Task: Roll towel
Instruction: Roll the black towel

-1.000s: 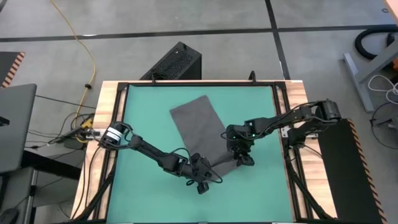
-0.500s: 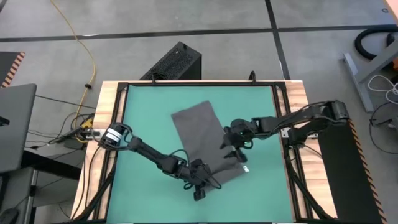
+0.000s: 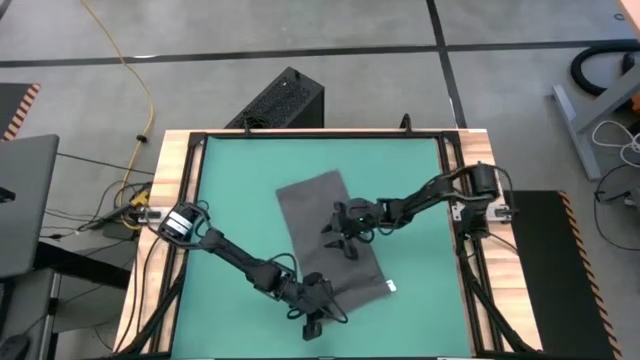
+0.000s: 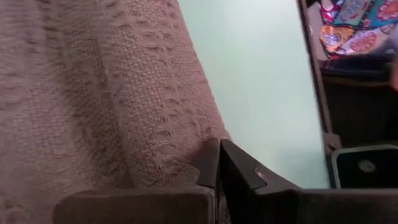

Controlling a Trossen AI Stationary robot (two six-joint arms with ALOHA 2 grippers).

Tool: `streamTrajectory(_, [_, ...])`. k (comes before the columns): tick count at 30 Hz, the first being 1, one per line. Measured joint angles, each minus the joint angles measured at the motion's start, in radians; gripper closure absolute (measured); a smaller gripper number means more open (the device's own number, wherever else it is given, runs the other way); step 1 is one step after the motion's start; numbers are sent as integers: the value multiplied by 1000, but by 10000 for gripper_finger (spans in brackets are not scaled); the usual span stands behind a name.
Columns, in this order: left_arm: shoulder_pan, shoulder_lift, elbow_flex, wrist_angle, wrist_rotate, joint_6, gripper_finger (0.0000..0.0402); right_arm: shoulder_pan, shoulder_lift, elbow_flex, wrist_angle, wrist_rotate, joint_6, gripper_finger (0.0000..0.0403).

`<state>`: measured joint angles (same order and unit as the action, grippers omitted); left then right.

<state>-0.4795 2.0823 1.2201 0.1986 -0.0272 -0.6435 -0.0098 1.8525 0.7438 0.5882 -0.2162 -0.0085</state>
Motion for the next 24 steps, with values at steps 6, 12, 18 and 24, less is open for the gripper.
streamTrajectory(6, [-22,0,0,0,43,-20,401,-24,101,52,7,12,-70,148])
streamTrajectory(12, [-25,0,1,-7,42,-19,401,-42,139,76,11,12,-116,148])
streamTrajectory(18, [-18,0,1,-12,21,10,401,-43,-36,71,-118,3,-138,148])
streamTrajectory(24, [-17,0,1,-45,18,18,401,-12,-257,-41,-305,-79,-151,148])
